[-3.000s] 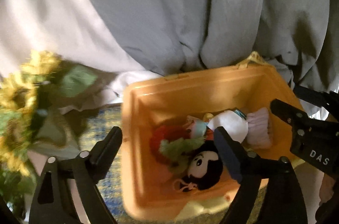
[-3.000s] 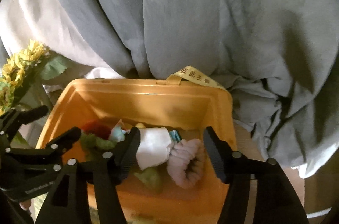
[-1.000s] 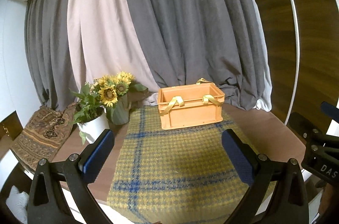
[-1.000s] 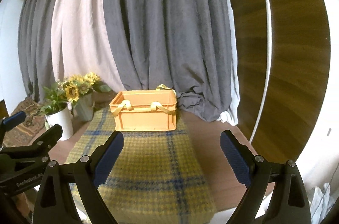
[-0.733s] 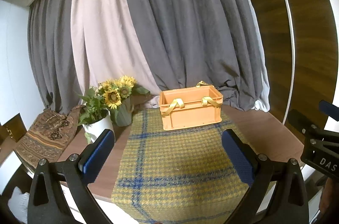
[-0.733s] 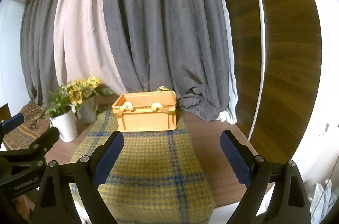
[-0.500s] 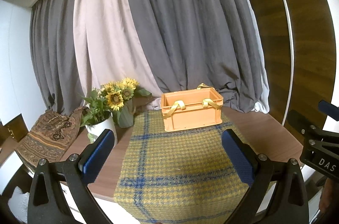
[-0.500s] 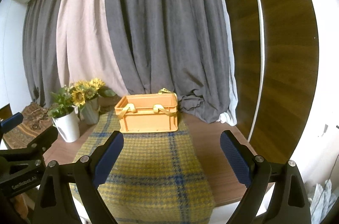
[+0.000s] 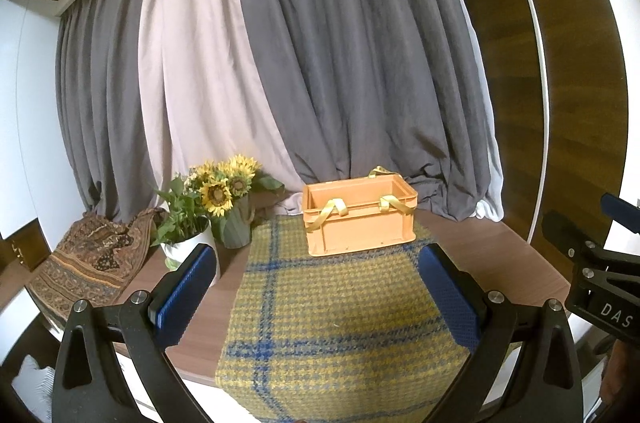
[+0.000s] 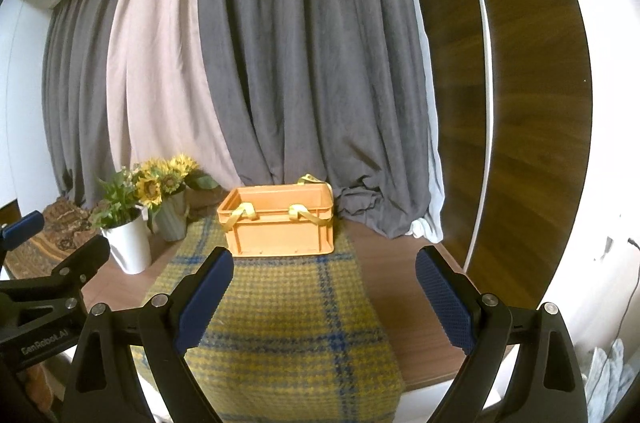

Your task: Organize soft objects

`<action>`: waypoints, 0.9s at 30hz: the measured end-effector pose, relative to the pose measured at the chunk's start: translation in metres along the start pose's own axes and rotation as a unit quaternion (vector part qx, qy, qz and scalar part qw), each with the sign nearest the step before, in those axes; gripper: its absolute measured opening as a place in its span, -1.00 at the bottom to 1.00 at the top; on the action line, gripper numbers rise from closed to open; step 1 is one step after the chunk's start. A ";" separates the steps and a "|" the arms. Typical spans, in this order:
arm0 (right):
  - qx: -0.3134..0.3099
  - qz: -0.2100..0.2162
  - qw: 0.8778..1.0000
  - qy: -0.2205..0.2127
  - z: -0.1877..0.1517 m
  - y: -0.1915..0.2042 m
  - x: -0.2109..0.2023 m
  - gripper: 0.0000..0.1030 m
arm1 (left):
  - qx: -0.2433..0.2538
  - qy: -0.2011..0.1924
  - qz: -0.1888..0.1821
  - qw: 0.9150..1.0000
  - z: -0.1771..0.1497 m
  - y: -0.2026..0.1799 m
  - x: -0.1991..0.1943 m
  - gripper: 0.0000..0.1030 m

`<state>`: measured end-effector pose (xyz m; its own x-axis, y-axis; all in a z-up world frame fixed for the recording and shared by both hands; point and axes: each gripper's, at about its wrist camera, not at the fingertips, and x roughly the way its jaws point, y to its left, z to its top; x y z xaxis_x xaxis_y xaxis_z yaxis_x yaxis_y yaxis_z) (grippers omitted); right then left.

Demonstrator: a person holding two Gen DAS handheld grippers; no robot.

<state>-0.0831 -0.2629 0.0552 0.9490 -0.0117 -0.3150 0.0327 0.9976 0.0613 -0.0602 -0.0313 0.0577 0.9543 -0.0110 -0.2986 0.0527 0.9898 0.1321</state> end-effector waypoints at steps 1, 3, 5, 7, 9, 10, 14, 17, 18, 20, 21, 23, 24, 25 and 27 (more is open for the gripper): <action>0.001 0.000 1.000 0.001 0.000 0.000 0.000 0.82 | -0.001 0.000 -0.001 1.000 0.000 0.000 0.000 1.00; 0.001 0.001 1.000 0.000 0.001 -0.001 -0.001 0.82 | -0.003 0.001 -0.002 1.000 0.001 0.000 0.000 1.00; 0.001 0.000 1.000 0.000 0.001 -0.001 -0.003 0.82 | -0.005 0.001 -0.005 1.000 0.001 0.000 -0.001 1.00; -0.001 0.001 1.000 0.001 0.001 0.000 -0.003 0.82 | -0.006 0.002 -0.005 1.000 0.001 0.000 -0.001 1.00; -0.002 -0.001 1.000 -0.001 0.001 0.001 -0.003 0.82 | -0.008 0.002 -0.006 1.000 0.001 0.000 -0.001 1.00; -0.004 -0.001 1.000 0.000 0.001 0.001 -0.004 0.82 | -0.009 0.002 -0.007 1.000 0.001 -0.001 -0.001 1.00; -0.008 -0.002 1.000 -0.005 0.002 0.002 -0.008 0.82 | -0.009 -0.001 -0.006 1.000 0.002 -0.001 -0.002 1.00; -0.007 -0.002 1.000 -0.005 0.003 0.002 -0.008 0.82 | -0.009 -0.003 -0.008 1.000 0.004 -0.002 -0.002 1.00; -0.007 -0.002 1.000 -0.006 0.003 0.002 -0.008 0.82 | -0.009 -0.003 -0.008 1.000 0.004 -0.003 -0.002 1.00; -0.006 -0.001 1.000 -0.005 0.003 0.002 -0.008 0.82 | -0.008 -0.004 -0.009 1.000 0.004 -0.003 -0.001 1.00; -0.006 -0.002 1.000 -0.006 0.003 0.002 -0.008 0.82 | -0.008 -0.004 -0.009 1.000 0.004 -0.004 0.000 1.00; -0.005 -0.003 1.000 -0.006 0.003 0.002 -0.008 0.82 | -0.008 -0.003 -0.010 1.000 0.004 -0.005 0.002 1.00; -0.004 -0.003 1.000 -0.005 0.004 0.003 -0.007 0.82 | -0.007 -0.003 -0.011 1.000 0.004 -0.006 0.002 1.00; -0.004 -0.003 1.000 -0.005 0.004 0.002 -0.007 0.82 | -0.007 -0.003 -0.010 1.000 0.004 -0.007 0.002 1.00; -0.005 -0.003 1.000 -0.006 0.004 0.002 -0.007 0.82 | -0.008 -0.002 -0.010 1.000 0.004 -0.007 0.002 1.00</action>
<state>-0.0888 -0.2613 0.0611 0.9523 -0.0184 -0.3048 0.0355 0.9981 0.0506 -0.0575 -0.0392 0.0599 0.9545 -0.0323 -0.2965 0.0682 0.9914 0.1116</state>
